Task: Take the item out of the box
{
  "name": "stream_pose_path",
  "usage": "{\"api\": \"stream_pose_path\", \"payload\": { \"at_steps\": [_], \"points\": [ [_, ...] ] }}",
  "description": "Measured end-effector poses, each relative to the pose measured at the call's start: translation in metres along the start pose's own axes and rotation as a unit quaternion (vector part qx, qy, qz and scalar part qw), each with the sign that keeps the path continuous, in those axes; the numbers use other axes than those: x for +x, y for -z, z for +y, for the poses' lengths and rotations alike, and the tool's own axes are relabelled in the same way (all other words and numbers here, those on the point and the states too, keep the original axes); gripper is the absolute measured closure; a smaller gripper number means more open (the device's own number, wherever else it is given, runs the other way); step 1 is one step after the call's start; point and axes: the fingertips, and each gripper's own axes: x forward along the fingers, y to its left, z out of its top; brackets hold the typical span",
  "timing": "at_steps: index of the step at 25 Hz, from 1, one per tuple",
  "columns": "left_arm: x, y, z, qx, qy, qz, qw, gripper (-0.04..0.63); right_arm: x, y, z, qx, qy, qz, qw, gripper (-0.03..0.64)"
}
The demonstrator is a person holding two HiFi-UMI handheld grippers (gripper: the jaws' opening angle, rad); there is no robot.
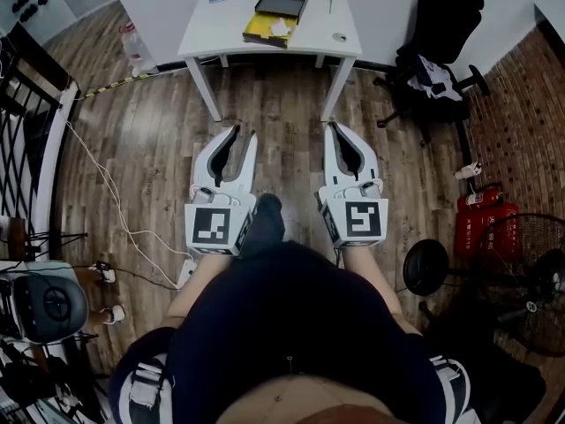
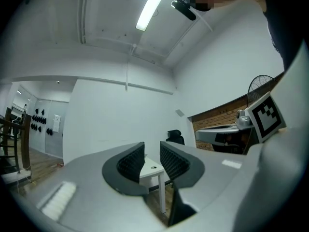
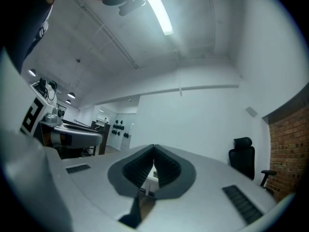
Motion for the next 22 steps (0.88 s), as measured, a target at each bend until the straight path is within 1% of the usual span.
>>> {"api": "stream_pose_path", "payload": {
  "at_steps": [3, 6, 11, 18, 22],
  "points": [
    [0.021, 0.003, 0.01, -0.005, -0.001, -0.001, 1.0, 0.479, 0.017, 0.004, -0.009, 0.003, 0.005, 0.013, 1.0, 0.604],
    [0.049, 0.008, 0.025, -0.008, -0.003, -0.005, 1.0, 0.472, 0.045, 0.012, -0.019, 0.007, 0.0, 0.007, 1.0, 0.604],
    [0.097, 0.019, 0.058, -0.014, 0.0, -0.003, 0.9999, 0.468, 0.1, 0.026, -0.032, 0.009, 0.005, 0.033, 0.999, 0.604],
    [0.179, 0.021, 0.1, -0.019, 0.013, -0.003, 0.9997, 0.468, 0.184, 0.033, -0.065, 0.017, 0.013, 0.03, 0.999, 0.604],
    [0.217, 0.03, 0.119, -0.026, 0.022, -0.002, 0.9994, 0.468, 0.221, 0.045, -0.083, 0.014, 0.022, 0.033, 0.999, 0.604]
  ]
}}
